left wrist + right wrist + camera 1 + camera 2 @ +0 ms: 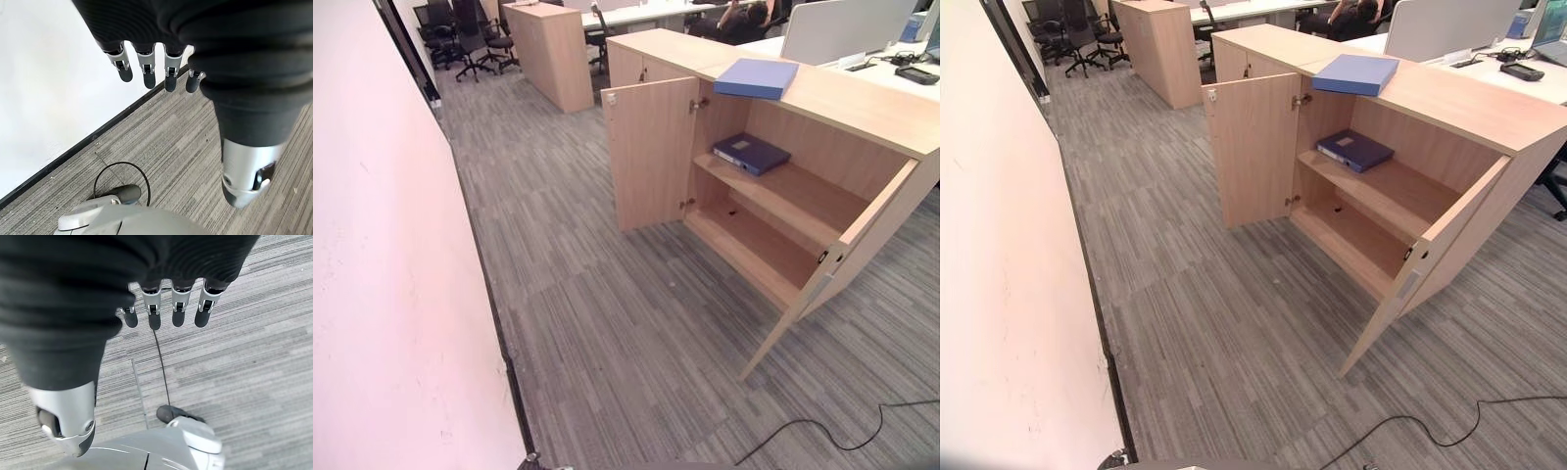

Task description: Put the empty folder in the office cabinet

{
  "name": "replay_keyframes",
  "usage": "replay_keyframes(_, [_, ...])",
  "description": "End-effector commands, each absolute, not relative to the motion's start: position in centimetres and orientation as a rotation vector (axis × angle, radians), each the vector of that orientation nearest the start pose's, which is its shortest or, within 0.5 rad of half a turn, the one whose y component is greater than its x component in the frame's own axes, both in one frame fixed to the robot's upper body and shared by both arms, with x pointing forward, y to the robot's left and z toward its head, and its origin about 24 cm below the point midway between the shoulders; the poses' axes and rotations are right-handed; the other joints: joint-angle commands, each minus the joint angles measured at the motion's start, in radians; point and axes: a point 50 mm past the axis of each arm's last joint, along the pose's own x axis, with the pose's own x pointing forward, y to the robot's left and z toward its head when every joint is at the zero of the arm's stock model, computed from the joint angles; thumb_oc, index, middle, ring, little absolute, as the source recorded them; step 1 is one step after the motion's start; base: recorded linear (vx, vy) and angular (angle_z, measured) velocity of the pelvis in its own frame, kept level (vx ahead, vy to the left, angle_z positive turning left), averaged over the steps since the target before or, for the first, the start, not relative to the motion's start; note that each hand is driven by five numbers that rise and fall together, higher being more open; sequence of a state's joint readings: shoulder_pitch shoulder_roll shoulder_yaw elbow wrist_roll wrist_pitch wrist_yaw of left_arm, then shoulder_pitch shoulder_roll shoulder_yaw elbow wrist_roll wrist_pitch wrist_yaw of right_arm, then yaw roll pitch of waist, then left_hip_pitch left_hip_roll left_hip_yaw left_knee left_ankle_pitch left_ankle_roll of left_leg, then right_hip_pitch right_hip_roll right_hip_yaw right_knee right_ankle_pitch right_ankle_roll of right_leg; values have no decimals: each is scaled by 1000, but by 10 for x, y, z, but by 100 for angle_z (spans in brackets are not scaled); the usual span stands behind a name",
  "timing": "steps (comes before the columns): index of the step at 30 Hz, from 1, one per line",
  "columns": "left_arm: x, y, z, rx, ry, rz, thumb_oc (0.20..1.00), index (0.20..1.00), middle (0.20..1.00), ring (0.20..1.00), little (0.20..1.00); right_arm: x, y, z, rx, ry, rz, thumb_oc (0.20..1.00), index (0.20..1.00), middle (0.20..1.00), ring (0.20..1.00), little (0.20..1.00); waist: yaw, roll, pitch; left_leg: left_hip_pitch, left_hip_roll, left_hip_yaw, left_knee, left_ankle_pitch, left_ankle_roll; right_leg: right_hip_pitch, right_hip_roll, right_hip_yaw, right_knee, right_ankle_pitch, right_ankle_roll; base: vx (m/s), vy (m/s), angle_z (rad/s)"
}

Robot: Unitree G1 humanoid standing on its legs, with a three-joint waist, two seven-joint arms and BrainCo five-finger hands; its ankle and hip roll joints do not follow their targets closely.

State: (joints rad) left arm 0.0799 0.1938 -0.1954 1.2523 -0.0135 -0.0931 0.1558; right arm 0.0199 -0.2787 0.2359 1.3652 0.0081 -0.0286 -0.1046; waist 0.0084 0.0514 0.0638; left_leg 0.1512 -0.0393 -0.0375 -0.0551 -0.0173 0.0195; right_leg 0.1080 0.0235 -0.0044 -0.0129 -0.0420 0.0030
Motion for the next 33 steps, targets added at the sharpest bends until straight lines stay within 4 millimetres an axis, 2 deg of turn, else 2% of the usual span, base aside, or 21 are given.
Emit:
replay_keyframes(1, [66, 220, -168, 326, 1214, 87, 1000, 1000, 1000, 1000, 1000, 65, -253, -163, -446, 1319, -39, 1000, 1000, 1000, 1000, 1000, 3, -40, -19, -4, -43, -86, -32, -22, -26, -10, -26, 62, -74, 126, 120, 0, 0, 0])
replay_keyframes(5, [57, 219, -170, 255, 1263, 80, 1000, 1000, 1000, 1000, 1000, 54, -253, -165, -285, 1360, -106, 1000, 1000, 1000, 1000, 1000, 0, -38, -24, -1, -43, -86, -32, -25, -27, -8, -25, 62, -74, 125, 120, 0, 0, 0])
replay_keyframes(21, [57, 223, -170, 278, 1264, 64, 1000, 1000, 1000, 1000, 1000, 55, -253, -165, -239, 1359, -120, 1000, 1000, 1000, 1000, 1000, 14, -38, -26, -9, -38, -114, -32, -16, -34, -5, -31, 26, -74, 113, 114, -3, -13, 5])
replay_keyframes(31, [63, 226, -168, 284, 1252, 73, 1000, 1000, 1000, 1000, 1000, 59, -257, -163, -255, 1357, -107, 1000, 1000, 1000, 1000, 1000, 46, -50, -12, -36, -36, -195, -32, 4, -50, -9, -42, -58, -74, 106, 107, -13, -51, 31])
replay_keyframes(33, [67, 227, -168, 281, 1244, 80, 1000, 1000, 1000, 1000, 1000, 63, -258, -162, -261, 1347, -107, 1000, 1000, 1000, 1000, 1000, 59, -53, 0, -50, -27, -226, -32, 16, -63, -12, -41, -93, -74, 101, 102, -78, -115, 42])
